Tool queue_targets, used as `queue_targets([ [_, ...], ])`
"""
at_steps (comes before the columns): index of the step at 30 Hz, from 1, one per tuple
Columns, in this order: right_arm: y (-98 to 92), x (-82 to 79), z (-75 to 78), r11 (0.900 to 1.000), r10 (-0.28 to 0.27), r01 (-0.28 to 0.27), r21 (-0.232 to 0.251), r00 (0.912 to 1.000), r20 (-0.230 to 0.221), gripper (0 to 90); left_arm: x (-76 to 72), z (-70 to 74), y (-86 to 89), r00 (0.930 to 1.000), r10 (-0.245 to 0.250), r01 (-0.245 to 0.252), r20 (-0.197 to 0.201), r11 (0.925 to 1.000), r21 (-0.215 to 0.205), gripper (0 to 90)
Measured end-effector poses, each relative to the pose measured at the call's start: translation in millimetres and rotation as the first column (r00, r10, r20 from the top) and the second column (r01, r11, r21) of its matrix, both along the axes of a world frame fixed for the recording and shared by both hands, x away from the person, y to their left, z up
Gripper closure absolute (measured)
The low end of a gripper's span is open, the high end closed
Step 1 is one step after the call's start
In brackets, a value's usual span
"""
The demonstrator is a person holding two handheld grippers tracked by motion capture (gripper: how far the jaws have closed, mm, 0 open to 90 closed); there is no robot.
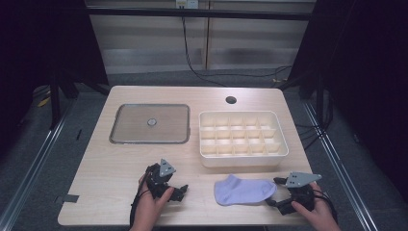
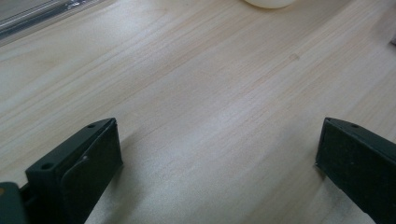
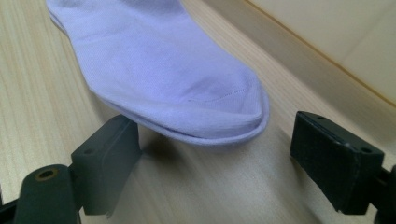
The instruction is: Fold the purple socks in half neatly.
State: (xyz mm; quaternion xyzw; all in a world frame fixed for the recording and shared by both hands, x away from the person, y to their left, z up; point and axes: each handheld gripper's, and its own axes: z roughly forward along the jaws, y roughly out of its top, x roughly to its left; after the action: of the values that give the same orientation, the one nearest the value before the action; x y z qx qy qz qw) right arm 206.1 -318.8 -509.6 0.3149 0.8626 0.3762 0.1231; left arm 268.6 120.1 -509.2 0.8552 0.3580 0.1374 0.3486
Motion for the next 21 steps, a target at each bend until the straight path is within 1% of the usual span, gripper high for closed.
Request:
queue_targets([
  [19,-0.2,-0.6,0.0,1.0,-0.001,0.001,0.002,1.0,0.001,15.3,0.2,0.2,0.1,1.0,-0.002,0.002,-0.002,1.0,0.001,0.0],
  [21,-0.2,-0.6,0.0,1.0,-0.002,0.002,0.002,1.0,0.001,15.2,0.9,0.3,0.6,0.9999,-0.011,0.011,0.0,0.9999,0.004,0.0],
])
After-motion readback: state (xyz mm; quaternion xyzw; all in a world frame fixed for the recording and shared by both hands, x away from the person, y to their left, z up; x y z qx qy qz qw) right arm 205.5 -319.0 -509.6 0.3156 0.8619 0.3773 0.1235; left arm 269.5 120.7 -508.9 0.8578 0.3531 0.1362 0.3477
